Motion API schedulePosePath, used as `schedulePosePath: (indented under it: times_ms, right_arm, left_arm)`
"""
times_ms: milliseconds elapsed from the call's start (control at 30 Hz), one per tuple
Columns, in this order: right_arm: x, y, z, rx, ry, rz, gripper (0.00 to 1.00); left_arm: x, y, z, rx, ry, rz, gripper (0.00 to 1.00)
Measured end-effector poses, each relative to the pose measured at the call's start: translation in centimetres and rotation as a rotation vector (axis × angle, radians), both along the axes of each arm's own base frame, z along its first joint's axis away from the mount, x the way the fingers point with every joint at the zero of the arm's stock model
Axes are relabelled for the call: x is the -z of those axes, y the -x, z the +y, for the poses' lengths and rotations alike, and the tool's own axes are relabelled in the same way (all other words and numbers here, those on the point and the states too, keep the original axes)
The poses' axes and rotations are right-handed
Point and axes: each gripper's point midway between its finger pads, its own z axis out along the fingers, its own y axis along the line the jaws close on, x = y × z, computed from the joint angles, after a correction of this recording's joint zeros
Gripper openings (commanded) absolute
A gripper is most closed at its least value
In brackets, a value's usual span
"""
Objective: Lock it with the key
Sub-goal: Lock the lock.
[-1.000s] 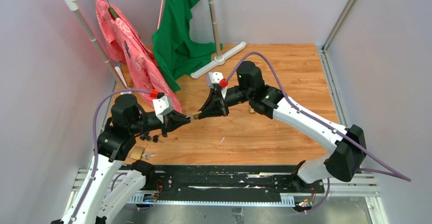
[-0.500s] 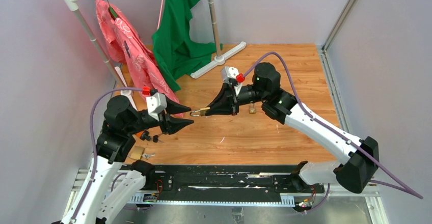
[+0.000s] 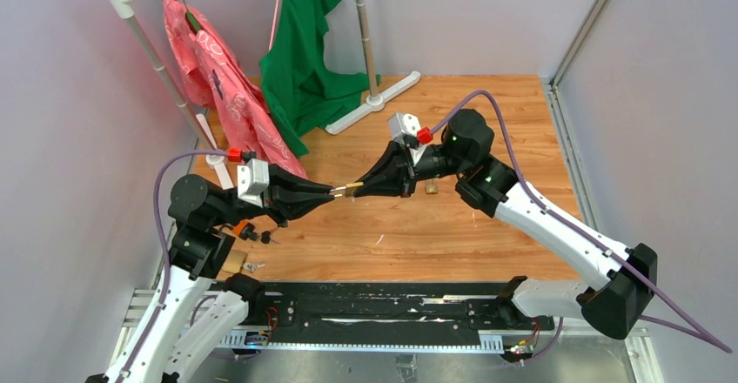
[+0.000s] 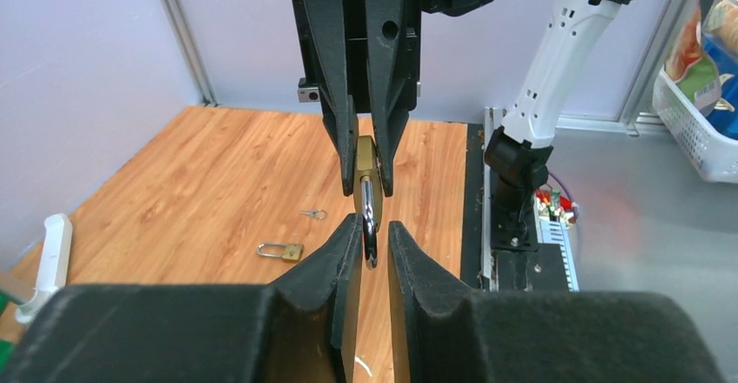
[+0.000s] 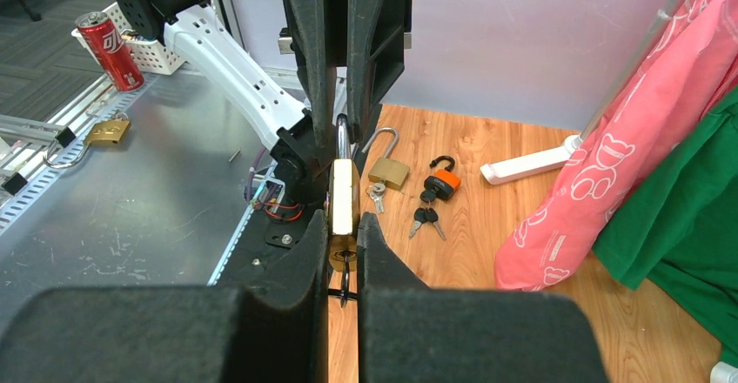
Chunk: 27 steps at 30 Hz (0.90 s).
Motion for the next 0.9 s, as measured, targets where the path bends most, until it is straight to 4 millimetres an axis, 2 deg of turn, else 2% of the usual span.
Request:
schedulePosePath:
  times_ms: [100,167,267,367,600,900]
  right_arm:
    - [0.0,0.0,0.0,0.003,0.002,0.000,0.00]
    - [0.1,0.0,-0.1,0.005,0.007,0.004,0.00]
    - [0.2,0.0,-0.1,0.006,0.008,0.004,0.00]
    - [0.2,0.0,-0.1,0.004,0.008,0.004,0.00]
    - [-0.2,0.0,0.0,0.006,-0.002,0.024,0.00]
    - [-1.4,-0.2,0.2,-0.002,-0.064,0.058,0.00]
  left_arm:
    - [0.0,0.0,0.0,-0.002,0.007,0.006,0.30]
    - [0.0,-0.1,0.0,-0.005,0.010,0.012,0.31]
    - [0.0,-0.2,0.0,-0.007,0.012,0.020,0.22]
    - [0.0,-0.3,0.0,-0.012,0.014,0.023,0.01]
    - [-0.1,-0.8,-0.2,-0.029,0.024,0.023,0.00]
    - [-1.8,-0.9,-0.8,-0.037,0.092,-0.071,0.00]
